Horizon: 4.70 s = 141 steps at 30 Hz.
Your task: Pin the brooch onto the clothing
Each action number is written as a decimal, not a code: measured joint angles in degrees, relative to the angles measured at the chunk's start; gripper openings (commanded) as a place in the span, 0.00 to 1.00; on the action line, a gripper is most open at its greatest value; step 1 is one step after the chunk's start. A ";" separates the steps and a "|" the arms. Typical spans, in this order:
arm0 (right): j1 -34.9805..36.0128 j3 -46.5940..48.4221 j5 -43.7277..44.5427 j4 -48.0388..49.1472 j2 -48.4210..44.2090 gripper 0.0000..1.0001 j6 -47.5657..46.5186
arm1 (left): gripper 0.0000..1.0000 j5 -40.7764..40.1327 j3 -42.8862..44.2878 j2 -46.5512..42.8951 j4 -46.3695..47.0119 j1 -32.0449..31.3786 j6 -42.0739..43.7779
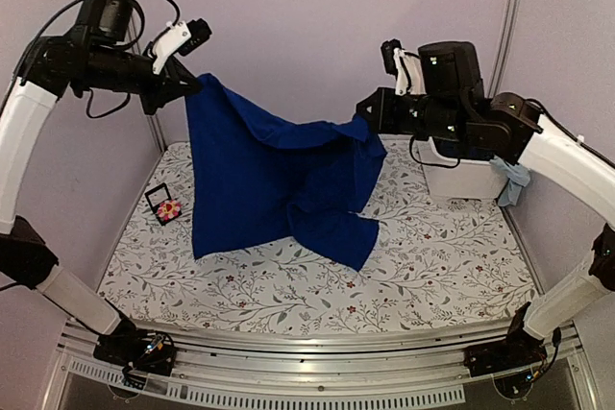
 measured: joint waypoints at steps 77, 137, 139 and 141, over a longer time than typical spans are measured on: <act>-6.10 -11.74 -6.23 -8.31 31.80 0.27 1.07 | 0.78 -17.44 -50.10 23.67 30.16 17.00 32.37; -1.33 -34.12 -13.42 -15.69 12.55 0.00 14.19 | 0.12 -10.05 -72.65 0.39 31.63 15.74 24.13; -1.33 -36.35 -15.28 -15.54 8.44 0.00 15.45 | 0.50 -10.08 -73.42 0.63 30.21 15.02 24.04; -1.46 -37.70 -17.05 -14.95 4.50 0.00 16.46 | 0.67 -10.67 -74.44 1.22 28.81 13.55 24.17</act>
